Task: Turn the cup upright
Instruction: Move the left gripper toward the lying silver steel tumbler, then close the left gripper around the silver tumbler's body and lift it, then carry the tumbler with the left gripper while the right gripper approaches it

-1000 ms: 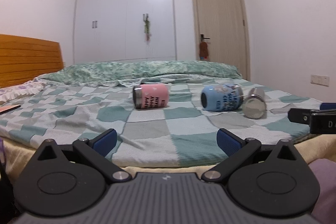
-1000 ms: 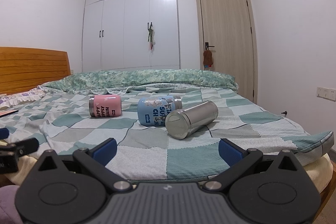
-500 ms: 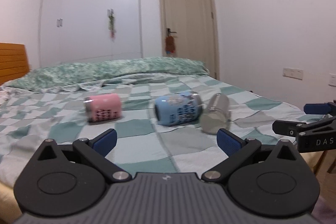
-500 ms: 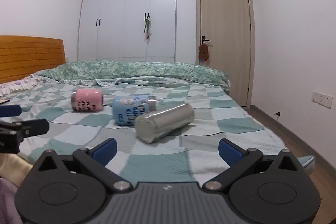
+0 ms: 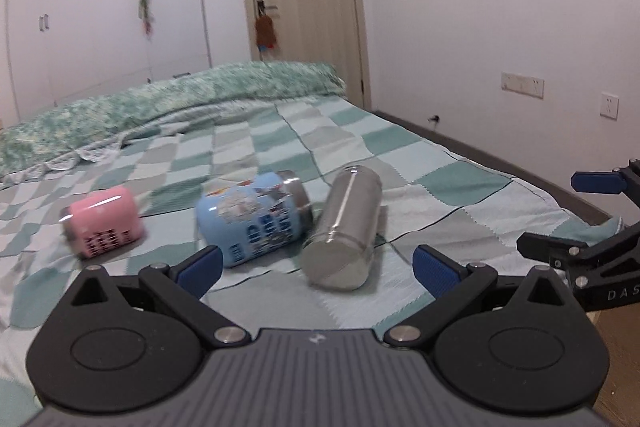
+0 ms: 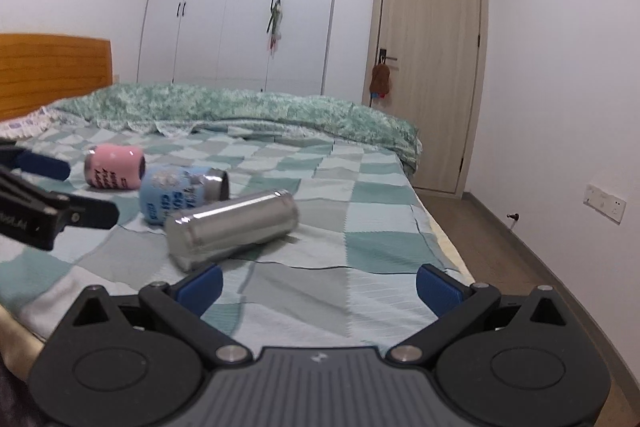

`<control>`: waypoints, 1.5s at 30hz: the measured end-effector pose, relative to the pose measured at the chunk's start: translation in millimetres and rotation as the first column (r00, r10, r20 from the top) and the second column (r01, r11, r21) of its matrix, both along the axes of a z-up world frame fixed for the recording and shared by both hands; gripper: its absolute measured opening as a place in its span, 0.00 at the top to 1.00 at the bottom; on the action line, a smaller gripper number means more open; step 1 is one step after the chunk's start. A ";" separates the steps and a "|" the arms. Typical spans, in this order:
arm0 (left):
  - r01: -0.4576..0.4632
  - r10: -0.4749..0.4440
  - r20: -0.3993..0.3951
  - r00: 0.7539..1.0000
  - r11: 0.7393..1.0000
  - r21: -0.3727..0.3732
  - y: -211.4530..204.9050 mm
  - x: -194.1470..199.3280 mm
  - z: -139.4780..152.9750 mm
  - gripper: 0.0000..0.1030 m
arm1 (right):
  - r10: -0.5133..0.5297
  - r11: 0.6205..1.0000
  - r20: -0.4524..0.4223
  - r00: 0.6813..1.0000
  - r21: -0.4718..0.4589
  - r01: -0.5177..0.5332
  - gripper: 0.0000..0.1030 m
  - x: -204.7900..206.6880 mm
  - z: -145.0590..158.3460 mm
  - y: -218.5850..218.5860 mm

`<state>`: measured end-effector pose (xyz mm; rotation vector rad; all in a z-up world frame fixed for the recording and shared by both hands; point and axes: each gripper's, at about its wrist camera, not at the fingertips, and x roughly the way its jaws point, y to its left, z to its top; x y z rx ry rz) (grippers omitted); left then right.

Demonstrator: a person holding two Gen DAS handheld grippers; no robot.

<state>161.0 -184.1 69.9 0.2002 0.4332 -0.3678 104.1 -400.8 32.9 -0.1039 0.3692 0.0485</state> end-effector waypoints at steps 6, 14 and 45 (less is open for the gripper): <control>0.035 -0.026 -0.103 0.994 0.996 0.077 -35.6 51.6 -3.3 0.00 | 0.026 1.000 -0.067 0.997 -0.008 -0.026 0.00 33.5 -0.9 -23.7; 0.052 -0.004 -0.248 0.969 0.981 0.187 -75.4 117.6 -21.0 0.07 | 0.060 0.998 -0.143 0.988 0.013 -0.059 0.00 76.0 -4.9 -41.4; -0.089 0.077 -0.285 0.955 0.996 -0.029 -68.7 -4.3 -2.4 0.38 | 0.058 0.998 -0.202 0.978 -0.001 -0.059 0.00 0.9 15.0 -32.3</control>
